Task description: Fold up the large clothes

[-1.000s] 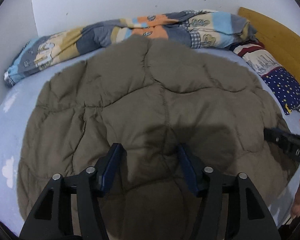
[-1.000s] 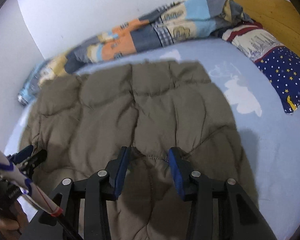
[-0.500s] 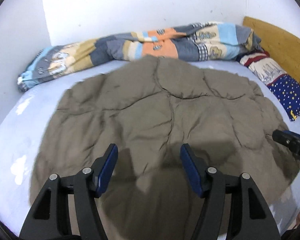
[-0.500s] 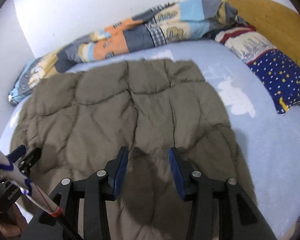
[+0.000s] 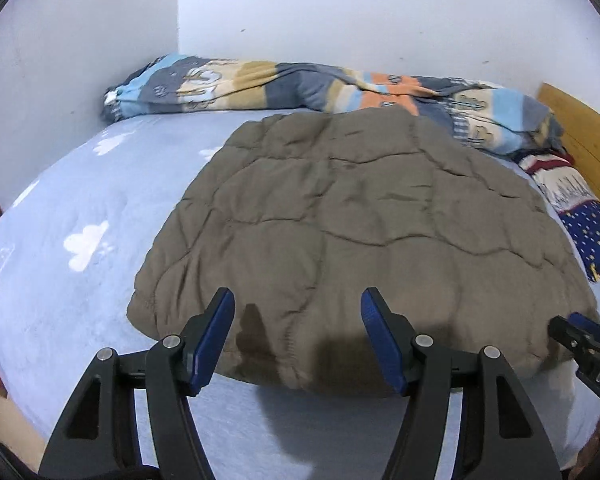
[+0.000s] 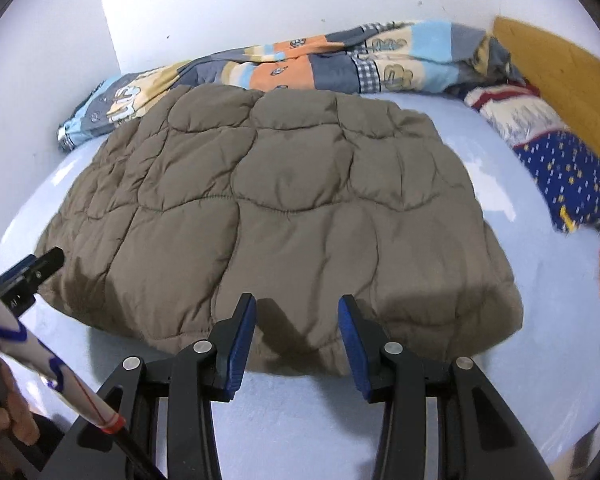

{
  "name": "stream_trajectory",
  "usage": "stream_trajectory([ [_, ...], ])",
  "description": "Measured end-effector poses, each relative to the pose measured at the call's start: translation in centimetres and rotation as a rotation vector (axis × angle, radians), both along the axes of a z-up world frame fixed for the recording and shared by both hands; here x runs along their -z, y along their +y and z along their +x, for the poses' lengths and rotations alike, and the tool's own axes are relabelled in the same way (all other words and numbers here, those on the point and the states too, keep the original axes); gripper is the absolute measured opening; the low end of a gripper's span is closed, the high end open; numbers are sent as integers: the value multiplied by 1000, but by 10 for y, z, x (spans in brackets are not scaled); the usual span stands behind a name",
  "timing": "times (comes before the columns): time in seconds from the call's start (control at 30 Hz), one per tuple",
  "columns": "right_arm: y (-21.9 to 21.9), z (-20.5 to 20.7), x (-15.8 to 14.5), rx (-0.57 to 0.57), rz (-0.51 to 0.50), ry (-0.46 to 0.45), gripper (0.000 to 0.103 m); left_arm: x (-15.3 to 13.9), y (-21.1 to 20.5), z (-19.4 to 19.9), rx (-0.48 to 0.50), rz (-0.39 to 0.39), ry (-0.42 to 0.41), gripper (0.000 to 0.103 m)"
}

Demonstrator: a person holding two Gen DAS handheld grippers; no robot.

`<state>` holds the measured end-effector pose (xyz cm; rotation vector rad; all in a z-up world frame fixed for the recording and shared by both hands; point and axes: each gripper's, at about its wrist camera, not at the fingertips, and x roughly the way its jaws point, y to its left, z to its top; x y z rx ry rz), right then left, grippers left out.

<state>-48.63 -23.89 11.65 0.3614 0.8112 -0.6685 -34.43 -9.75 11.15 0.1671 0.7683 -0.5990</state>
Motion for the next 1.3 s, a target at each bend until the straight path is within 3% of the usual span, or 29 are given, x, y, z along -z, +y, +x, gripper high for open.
stream_trajectory([
  [0.13,1,12,3,-13,5,3,47,12,0,8,-34,15,30,65],
  [0.37,7,29,10,-45,-26,42,53,16,-13,5,-31,53,-16,65],
  [1.07,9,41,27,-59,-29,109,60,22,-21,5,-29,89,-26,65],
  [1.3,0,35,21,-55,6,72,61,21,-21,3,-25,93,-43,65],
])
